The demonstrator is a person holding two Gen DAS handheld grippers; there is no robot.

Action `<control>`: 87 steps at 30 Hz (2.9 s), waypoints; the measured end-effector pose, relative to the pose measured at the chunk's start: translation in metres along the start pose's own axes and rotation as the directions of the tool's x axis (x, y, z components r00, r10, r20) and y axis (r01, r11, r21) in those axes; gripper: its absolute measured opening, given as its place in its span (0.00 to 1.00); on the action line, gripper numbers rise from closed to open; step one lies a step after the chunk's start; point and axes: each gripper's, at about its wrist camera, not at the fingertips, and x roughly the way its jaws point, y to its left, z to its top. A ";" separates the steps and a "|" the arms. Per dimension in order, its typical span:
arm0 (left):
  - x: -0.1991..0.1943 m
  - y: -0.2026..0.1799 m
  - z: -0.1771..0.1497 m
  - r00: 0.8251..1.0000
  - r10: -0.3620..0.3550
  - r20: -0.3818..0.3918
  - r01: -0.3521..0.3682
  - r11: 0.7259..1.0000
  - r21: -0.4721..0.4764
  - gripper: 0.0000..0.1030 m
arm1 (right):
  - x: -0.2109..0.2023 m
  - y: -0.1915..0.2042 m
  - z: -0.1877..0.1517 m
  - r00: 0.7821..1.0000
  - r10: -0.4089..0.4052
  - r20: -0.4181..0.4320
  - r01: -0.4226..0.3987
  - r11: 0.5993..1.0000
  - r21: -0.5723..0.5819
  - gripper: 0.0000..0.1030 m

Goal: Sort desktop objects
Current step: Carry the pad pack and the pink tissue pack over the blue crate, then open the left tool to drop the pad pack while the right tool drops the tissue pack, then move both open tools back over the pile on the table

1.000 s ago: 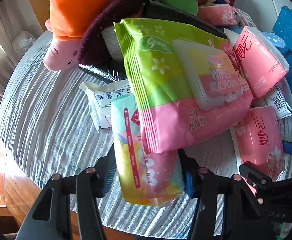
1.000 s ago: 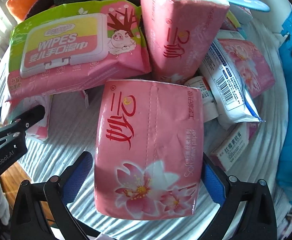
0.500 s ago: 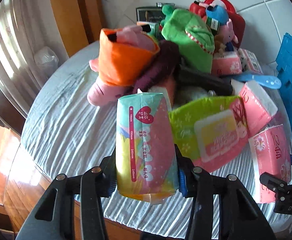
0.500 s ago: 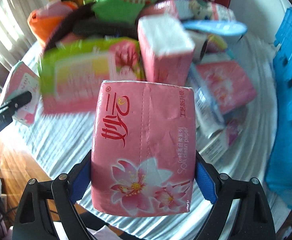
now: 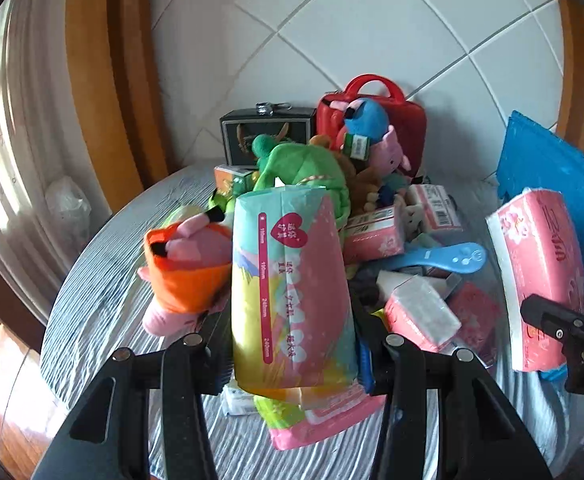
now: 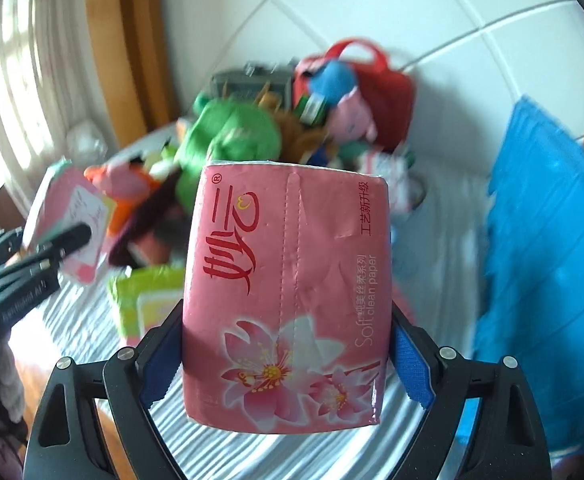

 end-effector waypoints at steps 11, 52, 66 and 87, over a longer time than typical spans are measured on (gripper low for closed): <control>-0.046 -0.110 0.067 0.963 -0.222 0.154 0.200 0.969 0.145 0.45 | -0.099 -0.077 0.027 0.953 -0.158 0.258 0.128 0.983 0.128 0.88; -0.061 -0.450 0.103 0.903 -0.413 -0.118 0.425 0.814 0.395 0.61 | -0.133 -0.375 -0.033 0.859 -0.504 -0.090 0.499 0.784 0.371 0.88; -0.056 -0.443 0.107 0.907 -0.409 -0.102 0.417 0.835 0.359 0.74 | -0.134 -0.371 -0.034 0.842 -0.531 -0.096 0.525 0.765 0.373 0.89; -0.064 -0.424 0.109 0.894 -0.446 -0.044 0.436 0.841 0.321 0.74 | -0.153 -0.366 -0.044 0.835 -0.549 -0.028 0.509 0.753 0.417 1.00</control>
